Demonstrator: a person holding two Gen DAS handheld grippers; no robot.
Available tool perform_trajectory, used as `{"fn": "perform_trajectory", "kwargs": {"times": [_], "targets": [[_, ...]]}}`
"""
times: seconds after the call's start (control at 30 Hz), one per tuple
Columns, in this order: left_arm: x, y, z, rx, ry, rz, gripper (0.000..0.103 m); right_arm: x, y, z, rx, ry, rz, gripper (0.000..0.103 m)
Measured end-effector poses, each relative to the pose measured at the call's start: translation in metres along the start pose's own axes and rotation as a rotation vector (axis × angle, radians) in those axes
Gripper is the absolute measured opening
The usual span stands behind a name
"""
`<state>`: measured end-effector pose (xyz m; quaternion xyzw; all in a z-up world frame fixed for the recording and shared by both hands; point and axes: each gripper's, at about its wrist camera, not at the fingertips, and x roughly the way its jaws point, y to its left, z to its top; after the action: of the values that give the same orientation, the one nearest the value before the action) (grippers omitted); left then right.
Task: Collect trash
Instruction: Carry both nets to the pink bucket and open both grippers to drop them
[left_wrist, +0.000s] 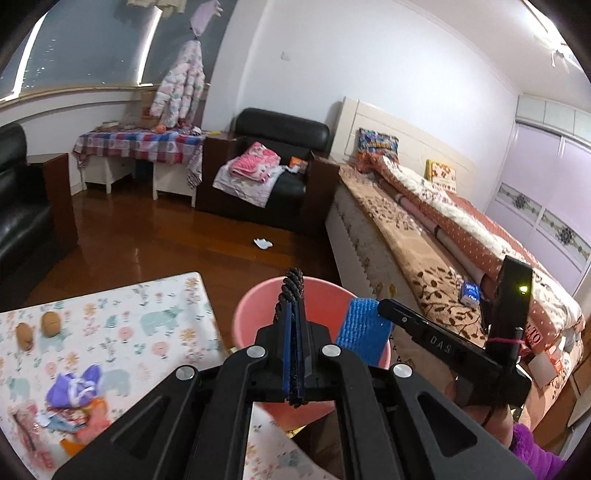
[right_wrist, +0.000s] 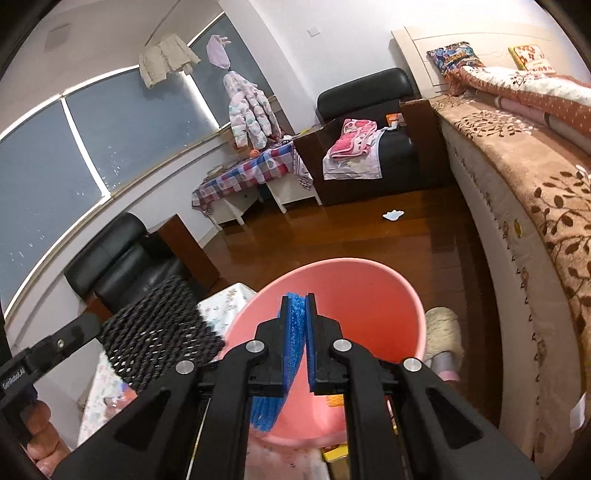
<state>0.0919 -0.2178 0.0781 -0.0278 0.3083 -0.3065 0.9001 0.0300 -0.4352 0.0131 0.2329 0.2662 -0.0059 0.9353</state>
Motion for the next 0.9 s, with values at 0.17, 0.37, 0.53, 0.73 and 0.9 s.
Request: {"fn": "perform_trajectory", "kwargs": {"times": [0.17,0.37,0.53,0.73,0.9], "targets": [[0.039,-0.008,-0.002,0.009,0.052,0.01,0.001,0.007,-0.003,-0.001,-0.036,0.007,-0.021,0.007],[0.06,-0.005,-0.007,-0.002,0.086,0.025,0.01,0.015,-0.012,-0.002,-0.024,0.035,-0.034,0.008],[0.059,-0.003,-0.007,-0.008,0.088,0.02,0.031,0.019,-0.016,-0.005,0.003,0.057,-0.02,0.023],[0.045,-0.002,-0.008,-0.008,0.077,0.019,0.04,0.013,-0.014,-0.007,-0.002,0.053,-0.015,0.031],[0.027,0.005,-0.01,-0.025,0.062,0.031,0.045,0.002,0.002,-0.011,-0.033,0.051,0.021,0.031]]}}
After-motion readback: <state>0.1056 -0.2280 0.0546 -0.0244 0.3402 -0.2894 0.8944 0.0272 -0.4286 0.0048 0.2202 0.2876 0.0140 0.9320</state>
